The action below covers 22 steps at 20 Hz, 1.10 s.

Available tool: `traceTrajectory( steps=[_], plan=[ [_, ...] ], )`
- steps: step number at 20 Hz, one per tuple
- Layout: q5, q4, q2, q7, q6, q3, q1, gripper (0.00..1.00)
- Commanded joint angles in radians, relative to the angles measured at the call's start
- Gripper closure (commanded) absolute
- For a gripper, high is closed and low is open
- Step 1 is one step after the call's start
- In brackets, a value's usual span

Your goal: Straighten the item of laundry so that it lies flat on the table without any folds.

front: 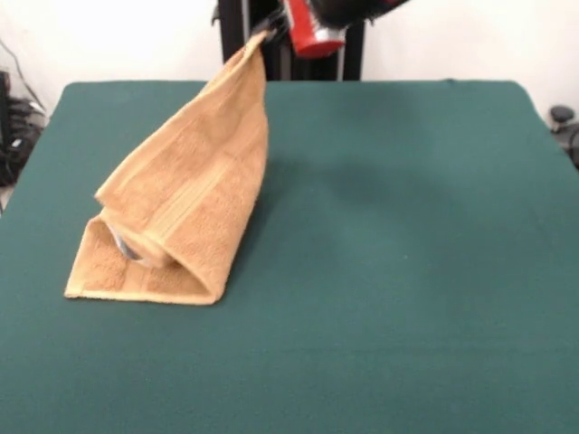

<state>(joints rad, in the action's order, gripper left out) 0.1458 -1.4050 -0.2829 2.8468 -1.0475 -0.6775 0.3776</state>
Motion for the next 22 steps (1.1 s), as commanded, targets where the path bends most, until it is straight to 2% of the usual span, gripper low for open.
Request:
traceTrajectory(
  steps=[1, 4, 10, 17, 22],
  plan=[
    [-0.07, -0.059, 0.054, 0.359, -0.151, -0.025, 0.073, 1.0],
    [-0.075, -0.06, 0.076, 0.386, -0.181, -0.057, 0.103, 1.0],
    [-0.083, -0.082, 0.139, 0.461, -0.123, -0.098, 0.148, 1.0],
    [-0.171, -0.123, 0.242, 0.634, 0.259, -0.053, 0.119, 1.0],
    [-0.225, -0.138, 0.276, 0.633, 0.364, -0.034, 0.102, 1.0]
  ],
)
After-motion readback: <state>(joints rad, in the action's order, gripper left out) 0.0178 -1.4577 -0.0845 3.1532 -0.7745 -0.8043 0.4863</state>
